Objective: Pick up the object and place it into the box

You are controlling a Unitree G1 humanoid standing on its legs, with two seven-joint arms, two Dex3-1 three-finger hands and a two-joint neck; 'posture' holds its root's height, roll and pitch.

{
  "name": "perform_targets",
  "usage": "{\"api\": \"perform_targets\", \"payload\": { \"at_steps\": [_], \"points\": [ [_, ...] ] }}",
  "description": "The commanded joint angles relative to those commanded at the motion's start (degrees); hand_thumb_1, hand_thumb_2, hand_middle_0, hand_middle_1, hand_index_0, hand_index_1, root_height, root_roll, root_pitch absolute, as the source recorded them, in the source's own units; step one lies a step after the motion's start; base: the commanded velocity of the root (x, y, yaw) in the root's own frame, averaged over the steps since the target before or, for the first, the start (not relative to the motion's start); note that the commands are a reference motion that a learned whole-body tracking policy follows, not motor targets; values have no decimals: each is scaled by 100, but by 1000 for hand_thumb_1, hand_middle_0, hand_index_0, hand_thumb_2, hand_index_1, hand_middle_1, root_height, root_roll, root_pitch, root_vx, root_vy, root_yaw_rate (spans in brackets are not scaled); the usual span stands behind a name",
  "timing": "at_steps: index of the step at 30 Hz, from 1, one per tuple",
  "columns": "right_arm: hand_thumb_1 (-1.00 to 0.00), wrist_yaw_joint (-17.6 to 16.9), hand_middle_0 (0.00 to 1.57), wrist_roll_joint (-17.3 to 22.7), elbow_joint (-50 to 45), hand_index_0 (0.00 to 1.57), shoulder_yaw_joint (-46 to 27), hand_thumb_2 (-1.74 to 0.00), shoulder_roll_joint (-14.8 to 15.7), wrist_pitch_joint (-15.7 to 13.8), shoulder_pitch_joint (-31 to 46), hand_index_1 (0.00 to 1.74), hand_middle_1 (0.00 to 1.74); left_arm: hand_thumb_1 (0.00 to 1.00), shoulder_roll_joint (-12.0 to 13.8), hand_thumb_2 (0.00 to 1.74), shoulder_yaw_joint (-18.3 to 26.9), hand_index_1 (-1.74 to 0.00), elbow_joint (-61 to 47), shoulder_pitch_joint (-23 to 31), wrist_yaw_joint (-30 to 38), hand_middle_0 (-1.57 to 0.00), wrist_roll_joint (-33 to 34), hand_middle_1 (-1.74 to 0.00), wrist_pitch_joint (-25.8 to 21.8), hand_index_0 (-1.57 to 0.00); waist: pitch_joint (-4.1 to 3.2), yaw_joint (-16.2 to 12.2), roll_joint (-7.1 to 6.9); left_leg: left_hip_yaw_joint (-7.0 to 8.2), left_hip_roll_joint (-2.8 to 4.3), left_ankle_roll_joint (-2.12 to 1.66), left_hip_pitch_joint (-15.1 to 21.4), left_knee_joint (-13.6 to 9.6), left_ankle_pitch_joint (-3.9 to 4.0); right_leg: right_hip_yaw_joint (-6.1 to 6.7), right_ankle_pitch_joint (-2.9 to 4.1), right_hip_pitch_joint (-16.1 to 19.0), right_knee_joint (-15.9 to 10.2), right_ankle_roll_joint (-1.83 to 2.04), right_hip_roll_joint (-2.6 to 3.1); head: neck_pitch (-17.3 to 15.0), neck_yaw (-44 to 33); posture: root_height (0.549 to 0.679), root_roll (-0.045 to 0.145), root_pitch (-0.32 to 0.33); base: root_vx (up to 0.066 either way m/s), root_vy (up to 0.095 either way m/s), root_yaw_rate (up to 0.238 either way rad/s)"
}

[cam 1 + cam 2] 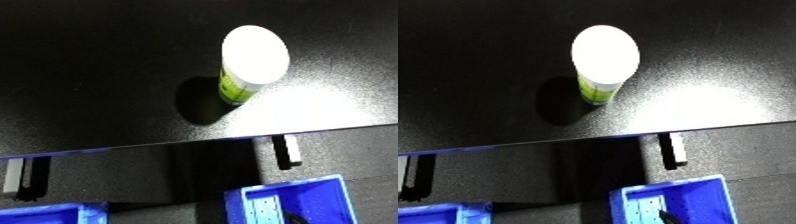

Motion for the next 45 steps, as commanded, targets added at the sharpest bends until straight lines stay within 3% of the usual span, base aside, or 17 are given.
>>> {"api": "perform_targets", "payload": {
  "at_steps": [5,10,13,20,21,23,24,26,27,28,30,33,35,39,41,42,45],
  "points": [
    [0,203,0,-126,-26,0,-7,0,-31,-39,51,0,0,0,-18,0,29,0,58,55,-47,0,0,0,-11,0,-3,-35,5,26,0,18,177,-68,-20,-7,17,157,-89,0,-21,-580,52,605,37,-17,39,32,-32],
    [0,398,0,-230,-18,0,32,0,-35,-88,63,0,0,0,-46,0,79,0,128,108,-72,0,72,0,-48,0,-20,-30,-11,49,17,37,299,-67,-64,-39,8,272,-113,8,-61,-684,35,606,38,-33,43,7,-17],
    [0,782,0,-266,-231,0,108,0,-83,52,71,0,0,0,-37,0,114,0,119,141,-61,0,135,0,-34,0,-23,-26,-34,61,23,53,336,-54,-86,-59,-5,305,-105,5,-68,-652,8,605,37,-37,19,-15,5],
    [0,1979,0,252,-1707,0,250,0,-372,1260,404,0,0,0,125,0,286,0,19,367,-103,0,196,0,-25,0,-37,-73,-139,101,74,62,377,-97,-79,-78,27,334,-159,28,-85,-496,-195,606,32,-38,2,-14,-55],
    [0,1979,0,252,-1707,0,250,0,-372,1260,404,0,0,0,125,0,286,0,19,367,-103,0,196,0,-25,0,-37,-73,-139,101,74,62,377,-97,-79,-78,27,334,-159,28,-85,-496,-195,606,32,-38,3,-4,-91],
    [0,2542,0,378,-2559,0,228,0,-543,1700,687,0,0,0,193,0,396,0,-17,503,-116,0,194,0,-64,0,-49,-119,-196,120,111,60,368,-104,-72,-77,21,319,-150,41,-95,-405,-399,605,30,-36,3,-10,-94],
    [0,2542,0,378,-2559,0,228,0,-543,1700,687,0,0,0,193,0,396,0,-17,503,-116,0,194,0,-64,0,-49,-119,-196,120,111,60,368,-104,-72,-77,21,319,-150,41,-95,-405,-399,605,30,-36,4,-11,-89],
    [0,2910,0,452,-3228,0,187,0,-685,1964,890,0,0,0,252,0,466,0,-28,590,-130,0,189,0,-88,0,-68,-159,-248,127,141,44,359,-108,-62,-75,13,313,-139,47,-96,-347,-545,605,29,-34,16,-20,-86],
    [0,3255,0,534,-3881,0,157,0,-870,2128,1068,0,0,0,314,0,510,0,-21,656,-146,0,166,0,-106,0,-90,-199,-303,126,176,24,362,-118,-52,-77,8,313,-132,53,-97,-293,-651,605,28,-33,33,-26,-79],
    [0,3255,0,534,-3881,0,157,0,-870,2128,1068,0,0,0,314,0,510,0,-21,656,-146,0,166,0,-106,0,-90,-199,-303,126,176,24,362,-118,-52,-77,8,313,-132,53,-97,-293,-651,605,28,-33,33,-26,-79],
    [0,3735,0,767,-4768,0,102,0,-1175,2239,1236,0,0,0,397,0,530,0,24,708,-184,0,110,0,-140,0,-115,-250,-368,123,224,-1,368,-122,-51,-82,5,315,-125,66,-97,-207,-761,605,27,-32,31,-22,-71],
    [0,4025,0,944,-5327,0,26,0,-1332,2249,1289,0,0,0,431,0,528,0,79,728,-215,0,75,0,-181,0,-130,-281,-398,125,253,-14,365,-111,-58,-83,3,313,-118,76,-96,-147,-837,605,26,-31,30,-15,-71],
    [0,4415,0,1288,-6109,0,-126,0,-1515,2160,1281,0,0,0,452,0,511,0,170,747,-250,0,26,0,-247,0,-154,-320,-426,126,289,-32,361,-91,-74,-77,-14,313,-105,87,-94,-69,-877,605,26,-30,38,-8,-64],
    [0,4741,0,2114,-6908,0,-361,0,-1611,1801,1124,0,0,0,455,0,474,0,306,756,-309,0,-21,0,-325,0,-190,-352,-421,118,313,-49,353,-46,-111,-59,-58,320,-82,89,-88,5,-889,604,26,-30,46,5,-45],
    [0,4759,0,2339,-7040,0,-423,0,-1580,1695,1081,0,0,0,447,0,473,0,342,759,-324,0,-16,0,-343,0,-197,-357,-414,115,314,-54,353,-32,-122,-53,-70,327,-77,88,-86,35,-882,604,27,-31,54,10,-16],
    [0,4698,0,2896,-7251,0,-564,0,-1462,1453,979,0,0,0,412,0,468,0,420,769,-347,0,2,0,-385,0,-208,-365,-395,110,312,-60,361,-10,-141,-42,-92,352,-70,85,-79,107,-838,604,28,-33,60,15,-2],
    [0,4474,0,3673,-7454,0,-800,0,-1206,1059,798,0,0,0,323,0,465,0,533,781,-366,0,38,0,-439,0,-240,-377,-350,113,302,-52,387,-1,-162,-30,-109,394,-74,83,-67,155,-741,605,30,-35,63,25,4]
  ]
}}
